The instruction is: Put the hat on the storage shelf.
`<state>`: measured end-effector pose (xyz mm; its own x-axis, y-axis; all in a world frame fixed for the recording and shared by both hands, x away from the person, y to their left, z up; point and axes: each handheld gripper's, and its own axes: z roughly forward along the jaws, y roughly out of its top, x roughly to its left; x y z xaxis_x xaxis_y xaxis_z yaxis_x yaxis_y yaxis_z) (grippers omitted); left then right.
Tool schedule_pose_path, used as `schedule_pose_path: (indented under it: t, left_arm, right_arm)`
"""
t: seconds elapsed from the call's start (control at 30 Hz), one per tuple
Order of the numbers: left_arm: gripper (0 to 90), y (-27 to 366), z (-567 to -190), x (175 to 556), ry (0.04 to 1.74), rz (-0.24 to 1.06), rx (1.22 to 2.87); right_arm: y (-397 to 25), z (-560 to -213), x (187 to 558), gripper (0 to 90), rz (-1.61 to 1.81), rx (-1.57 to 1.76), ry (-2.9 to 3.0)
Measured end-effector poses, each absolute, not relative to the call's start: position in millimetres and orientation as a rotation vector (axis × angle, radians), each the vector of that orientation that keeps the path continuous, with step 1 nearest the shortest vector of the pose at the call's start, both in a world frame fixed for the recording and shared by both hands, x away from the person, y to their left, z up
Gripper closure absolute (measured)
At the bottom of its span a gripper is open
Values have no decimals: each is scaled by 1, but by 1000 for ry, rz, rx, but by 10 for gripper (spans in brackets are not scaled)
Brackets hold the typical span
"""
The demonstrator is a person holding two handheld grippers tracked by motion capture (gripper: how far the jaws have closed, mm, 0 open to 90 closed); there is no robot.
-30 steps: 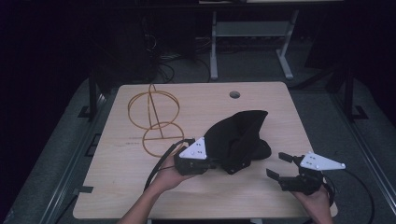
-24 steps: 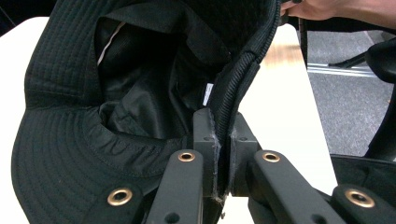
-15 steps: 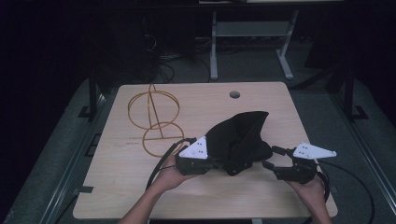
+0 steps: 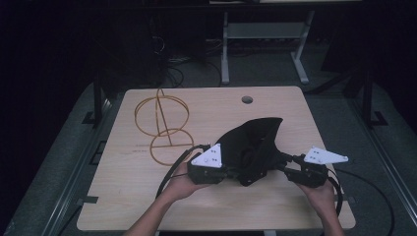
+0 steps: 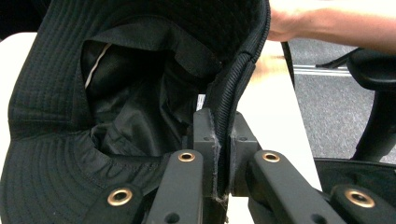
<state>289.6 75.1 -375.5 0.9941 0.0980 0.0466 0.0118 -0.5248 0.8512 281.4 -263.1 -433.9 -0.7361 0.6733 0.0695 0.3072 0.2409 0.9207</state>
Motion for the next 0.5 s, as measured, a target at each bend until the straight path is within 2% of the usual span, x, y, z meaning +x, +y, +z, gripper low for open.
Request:
schedule_pose_path:
  t: [0.13,0.17,0.27,0.5]
  left_arm:
    - [848,75,-376,289,74,111,2128]
    - [846,75,-376,288,75,115,2135]
    - [844,75,-375,287,71,129,2142]
    - [826,78,-372,284,80,149,2145]
  right_arm:
    - [-263,-434,281,659,1499,909,2171]
    - [-262,-434,281,728,1500,912,2176]
    - [-260,-432,278,839,1491,882,2176]
    - [-261,-422,272,868,1495,868,2168]
